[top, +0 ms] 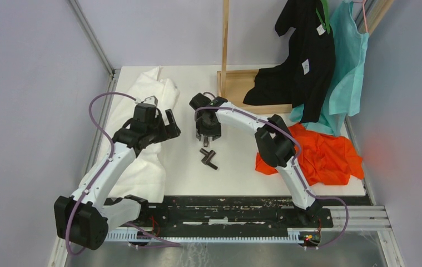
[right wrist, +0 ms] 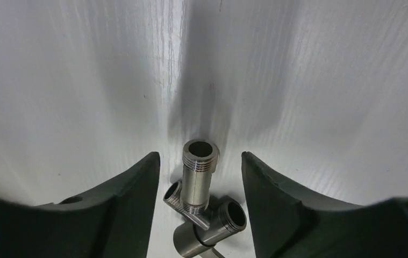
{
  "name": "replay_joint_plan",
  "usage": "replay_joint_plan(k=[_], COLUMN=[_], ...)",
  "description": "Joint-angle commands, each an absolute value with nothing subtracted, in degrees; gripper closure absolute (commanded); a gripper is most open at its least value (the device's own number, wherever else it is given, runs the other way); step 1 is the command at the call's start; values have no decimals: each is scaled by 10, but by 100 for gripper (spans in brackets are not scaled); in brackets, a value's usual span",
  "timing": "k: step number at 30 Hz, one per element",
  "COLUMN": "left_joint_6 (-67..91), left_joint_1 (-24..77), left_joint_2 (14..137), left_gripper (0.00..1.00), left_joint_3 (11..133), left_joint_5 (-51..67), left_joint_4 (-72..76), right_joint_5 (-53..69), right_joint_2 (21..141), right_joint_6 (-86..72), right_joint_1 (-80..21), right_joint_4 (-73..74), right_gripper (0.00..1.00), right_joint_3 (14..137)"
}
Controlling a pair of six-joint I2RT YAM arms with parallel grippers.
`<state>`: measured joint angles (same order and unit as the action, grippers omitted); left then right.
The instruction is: Install the water faucets
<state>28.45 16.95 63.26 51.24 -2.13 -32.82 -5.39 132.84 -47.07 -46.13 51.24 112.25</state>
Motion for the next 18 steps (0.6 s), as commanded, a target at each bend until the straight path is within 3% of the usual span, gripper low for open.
replay_joint_plan(k=[1, 3, 7, 13, 18], left_joint_6=[268, 251, 234, 270, 330], left_joint_1=[167, 167, 192, 352, 405], left_joint_2=[625, 619, 610, 657, 709], left_gripper=[2, 3, 6, 9, 15], left_joint_3=[530, 527, 513, 501, 482], left_joint_5=[3, 14, 40, -15, -37], left_joint_4=[-318, -317, -316, -303, -254], right_joint_5=[-62, -79, -117, -189, -218], right_joint_2=[1296, 1264, 1177, 948, 781], right_joint_6=[-456, -445, -424, -423, -428], right_joint_1=[-460, -458, -445, -387, -330], right_joint_4=[504, 507, 509, 434, 393], right_gripper=[33, 24, 22, 22, 21], right_joint_3=[1152, 1153, 1119, 870, 675])
